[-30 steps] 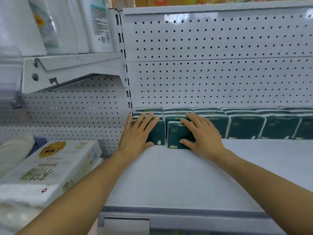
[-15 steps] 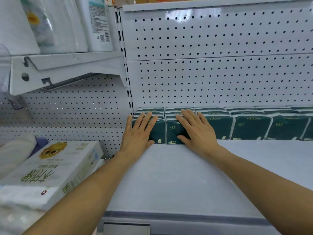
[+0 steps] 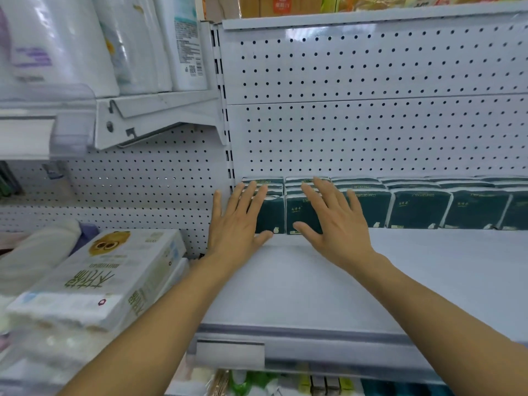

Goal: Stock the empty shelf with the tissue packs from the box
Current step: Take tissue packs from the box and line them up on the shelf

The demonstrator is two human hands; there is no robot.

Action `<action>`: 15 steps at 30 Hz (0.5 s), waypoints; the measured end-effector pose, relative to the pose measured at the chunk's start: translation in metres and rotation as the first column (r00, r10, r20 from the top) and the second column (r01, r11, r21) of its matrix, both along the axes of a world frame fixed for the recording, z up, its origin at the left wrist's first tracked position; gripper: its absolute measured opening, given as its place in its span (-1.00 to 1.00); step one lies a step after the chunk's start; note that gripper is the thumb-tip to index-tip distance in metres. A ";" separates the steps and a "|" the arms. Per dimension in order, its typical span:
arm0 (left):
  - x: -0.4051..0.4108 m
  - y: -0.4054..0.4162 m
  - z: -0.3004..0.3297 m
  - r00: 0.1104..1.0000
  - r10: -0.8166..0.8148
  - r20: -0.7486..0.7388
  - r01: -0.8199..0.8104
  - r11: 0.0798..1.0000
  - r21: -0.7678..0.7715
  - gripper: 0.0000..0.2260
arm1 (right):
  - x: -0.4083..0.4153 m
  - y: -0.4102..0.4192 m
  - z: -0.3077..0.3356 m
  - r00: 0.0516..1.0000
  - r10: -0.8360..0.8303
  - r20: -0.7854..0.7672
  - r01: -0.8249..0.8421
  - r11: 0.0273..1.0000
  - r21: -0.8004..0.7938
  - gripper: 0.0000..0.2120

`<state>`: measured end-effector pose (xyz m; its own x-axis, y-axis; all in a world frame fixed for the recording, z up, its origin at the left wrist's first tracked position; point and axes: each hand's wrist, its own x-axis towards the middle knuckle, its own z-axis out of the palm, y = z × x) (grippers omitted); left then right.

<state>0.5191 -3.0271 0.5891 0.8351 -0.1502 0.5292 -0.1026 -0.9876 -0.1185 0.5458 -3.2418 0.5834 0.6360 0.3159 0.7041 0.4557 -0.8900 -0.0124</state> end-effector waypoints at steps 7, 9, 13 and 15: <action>-0.108 0.018 -0.021 0.966 -0.037 0.256 0.057 0.996 -0.070 -0.34 | -0.107 0.014 -0.010 0.992 0.112 0.063 -0.115 0.992 0.054 -0.49; -0.145 0.026 -0.030 0.969 -0.039 0.242 0.064 0.993 -0.096 -0.38 | -0.137 0.021 -0.019 0.986 0.141 0.085 -0.145 0.989 0.036 -0.52; -0.217 0.047 -0.057 0.980 -0.058 0.192 0.085 0.988 -0.132 -0.46 | -0.196 0.037 -0.045 0.971 0.233 0.060 -0.235 0.972 0.030 -0.57; -0.249 0.061 -0.074 0.982 -0.061 0.181 0.086 0.987 -0.138 -0.49 | -0.222 0.047 -0.061 0.961 0.277 0.010 -0.277 0.961 0.011 -0.58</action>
<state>0.2699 -2.9665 0.5151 0.7165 -0.1191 0.6874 -0.1659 -0.9861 0.0020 0.3239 -3.1945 0.5222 0.5192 0.4704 0.7135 0.6843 -0.7290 -0.0173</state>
